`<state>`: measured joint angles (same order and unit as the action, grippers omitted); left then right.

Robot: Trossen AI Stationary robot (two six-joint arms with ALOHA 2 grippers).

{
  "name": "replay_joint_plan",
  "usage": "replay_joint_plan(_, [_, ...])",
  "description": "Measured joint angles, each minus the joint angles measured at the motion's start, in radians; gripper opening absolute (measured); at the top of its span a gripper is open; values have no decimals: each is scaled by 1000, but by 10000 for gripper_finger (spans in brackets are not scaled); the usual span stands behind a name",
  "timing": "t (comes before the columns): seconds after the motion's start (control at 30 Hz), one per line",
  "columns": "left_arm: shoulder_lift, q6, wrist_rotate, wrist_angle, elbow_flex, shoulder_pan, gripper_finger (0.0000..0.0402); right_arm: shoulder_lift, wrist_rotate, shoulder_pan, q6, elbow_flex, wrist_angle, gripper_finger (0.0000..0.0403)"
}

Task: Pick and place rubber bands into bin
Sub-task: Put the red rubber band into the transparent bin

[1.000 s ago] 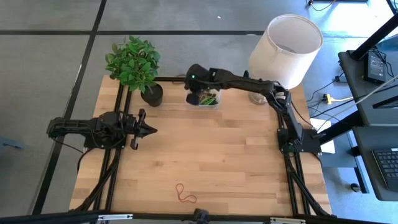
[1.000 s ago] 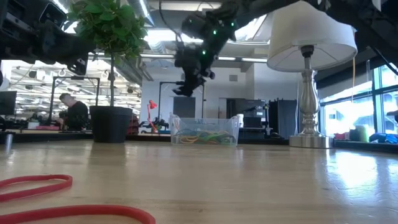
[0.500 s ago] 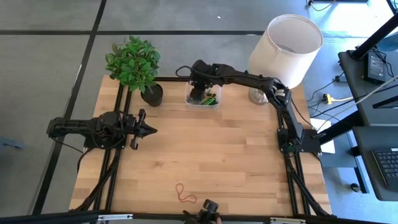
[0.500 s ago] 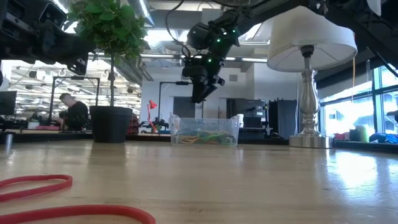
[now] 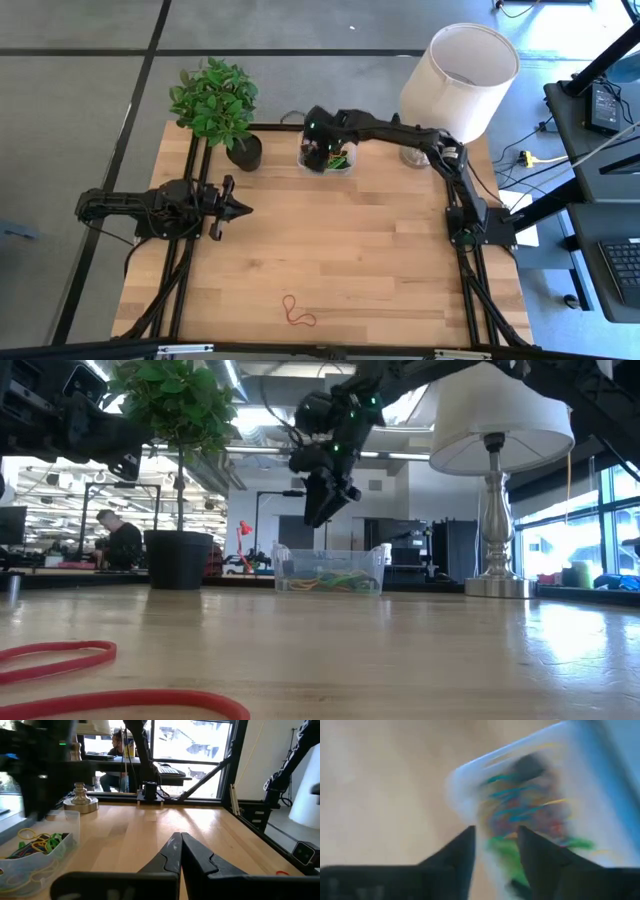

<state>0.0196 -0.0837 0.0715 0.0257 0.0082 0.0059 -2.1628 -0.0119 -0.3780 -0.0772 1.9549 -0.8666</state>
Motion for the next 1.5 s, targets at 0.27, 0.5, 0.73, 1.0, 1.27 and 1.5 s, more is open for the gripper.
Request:
replay_joint_plan(0.27, [0, 0, 0, 0, 0, 0, 1, 14, -9, 253, 20, 0, -94, 12])
replay_joint_plan(0.5, [0, 0, 0, 0, 0, 0, 1, 16, -69, 549, 79, 0, -104, 5])
replay_joint_plan(0.73, [0, 0, 0, 0, 0, 0, 1, -1, -86, 738, -23, 0, -29, 34])
replay_joint_plan(1.0, [0, 0, 0, 0, 0, 0, 1, -114, -83, 837, -131, -1, 155, 91])
replay_joint_plan(1.27, [0, 0, 0, 0, 0, 0, 1, -213, -84, 842, -184, -1, 357, 172])
replay_joint_plan(1.5, [0, 0, 0, 0, 0, 0, 1, -296, -85, 849, -101, -1, 521, 226])
